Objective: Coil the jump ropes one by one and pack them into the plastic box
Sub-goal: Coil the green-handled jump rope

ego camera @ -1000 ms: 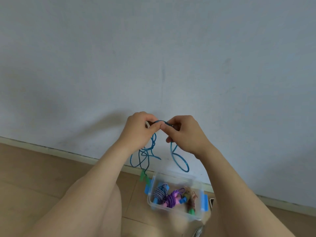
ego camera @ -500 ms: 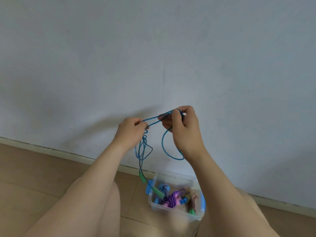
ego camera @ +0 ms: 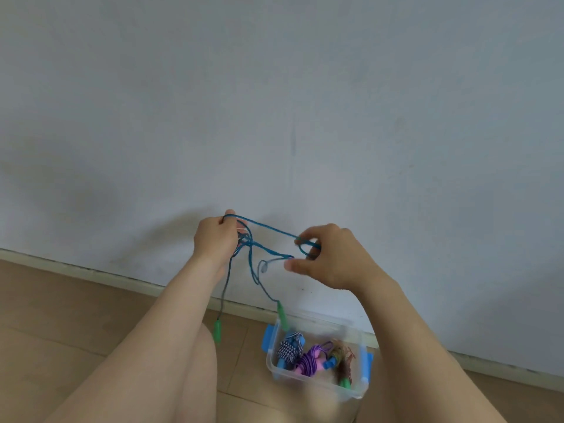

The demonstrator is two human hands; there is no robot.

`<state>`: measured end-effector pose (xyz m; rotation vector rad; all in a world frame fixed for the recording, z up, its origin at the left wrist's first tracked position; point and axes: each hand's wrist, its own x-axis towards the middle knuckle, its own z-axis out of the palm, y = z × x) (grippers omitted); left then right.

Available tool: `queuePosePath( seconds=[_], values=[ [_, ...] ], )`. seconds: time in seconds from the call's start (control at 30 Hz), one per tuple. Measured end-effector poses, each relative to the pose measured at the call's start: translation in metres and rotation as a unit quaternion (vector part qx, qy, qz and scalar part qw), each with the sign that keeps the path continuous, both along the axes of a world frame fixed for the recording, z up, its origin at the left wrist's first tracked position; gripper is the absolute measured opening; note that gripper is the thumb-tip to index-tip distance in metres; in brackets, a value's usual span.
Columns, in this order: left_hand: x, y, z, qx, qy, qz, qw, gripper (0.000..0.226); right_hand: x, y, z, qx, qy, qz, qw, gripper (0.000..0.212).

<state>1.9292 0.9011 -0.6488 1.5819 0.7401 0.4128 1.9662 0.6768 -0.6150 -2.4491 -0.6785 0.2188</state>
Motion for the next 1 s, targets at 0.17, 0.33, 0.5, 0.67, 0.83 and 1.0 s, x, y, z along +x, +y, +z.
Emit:
queuePosePath(
  seconds=[0.17, 0.33, 0.5, 0.67, 0.83, 1.0],
  values=[
    [0.001, -0.006, 0.005, -0.061, 0.008, -0.027, 0.998, 0.035, 0.007, -0.011, -0.003, -0.096, 0.025, 0.04, 0.994, 0.021],
    [-0.003, -0.005, 0.007, -0.123, 0.02, -0.007, 0.992, 0.017, 0.013, -0.014, 0.009, 0.172, 0.118, -0.039, 0.977, 0.022],
    [-0.002, -0.002, 0.005, -0.187, -0.004, 0.006, 0.982, 0.022, 0.017, 0.0, -0.005, 0.268, 0.048, -0.24, 0.932, 0.02],
    [-0.006, -0.007, 0.008, -0.265, -0.021, -0.001, 0.964, 0.029, 0.003, 0.021, 0.004, 0.573, 0.31, -0.236, 0.721, 0.021],
    [-0.002, -0.012, 0.008, -0.314, -0.029, 0.031, 0.948, 0.02, -0.003, 0.029, 0.001, 0.553, 0.306, -0.283, 0.721, 0.028],
    [-0.002, 0.003, 0.008, -0.314, -0.045, 0.096, 0.944, 0.027, 0.012, 0.019, -0.007, 0.378, 0.014, -0.303, 0.875, 0.013]
  ],
)
